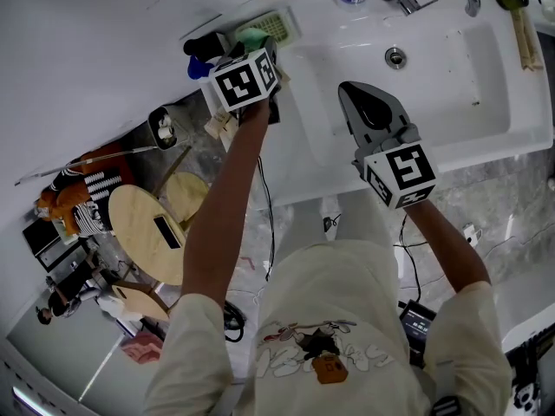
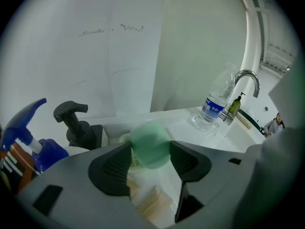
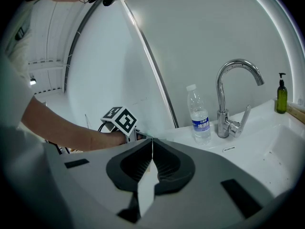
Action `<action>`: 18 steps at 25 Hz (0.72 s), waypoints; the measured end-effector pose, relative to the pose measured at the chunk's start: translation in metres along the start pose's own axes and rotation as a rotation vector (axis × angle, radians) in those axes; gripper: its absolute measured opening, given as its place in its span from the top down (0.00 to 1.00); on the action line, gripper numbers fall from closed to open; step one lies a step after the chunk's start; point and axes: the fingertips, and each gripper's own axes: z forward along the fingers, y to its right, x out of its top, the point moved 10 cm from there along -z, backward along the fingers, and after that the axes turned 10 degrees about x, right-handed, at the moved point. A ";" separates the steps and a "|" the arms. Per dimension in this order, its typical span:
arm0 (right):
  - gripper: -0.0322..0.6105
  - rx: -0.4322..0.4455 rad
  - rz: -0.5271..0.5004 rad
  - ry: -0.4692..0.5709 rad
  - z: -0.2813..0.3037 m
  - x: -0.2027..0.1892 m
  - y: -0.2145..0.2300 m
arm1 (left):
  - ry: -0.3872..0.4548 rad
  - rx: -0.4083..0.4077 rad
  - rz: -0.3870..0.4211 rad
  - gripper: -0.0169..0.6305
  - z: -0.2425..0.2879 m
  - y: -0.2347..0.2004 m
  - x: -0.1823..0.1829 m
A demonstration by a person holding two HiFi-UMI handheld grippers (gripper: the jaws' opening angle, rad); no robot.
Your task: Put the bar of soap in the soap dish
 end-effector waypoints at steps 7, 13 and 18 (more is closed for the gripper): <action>0.94 -0.006 0.009 -0.003 0.001 -0.002 0.002 | 0.001 0.001 0.022 0.56 0.007 0.002 0.006; 0.94 -0.009 0.016 0.002 0.001 -0.001 0.003 | -0.006 0.008 0.045 0.56 0.012 0.005 0.008; 0.94 -0.013 0.019 0.002 0.001 0.001 0.005 | -0.020 0.011 0.049 0.55 0.018 0.005 0.007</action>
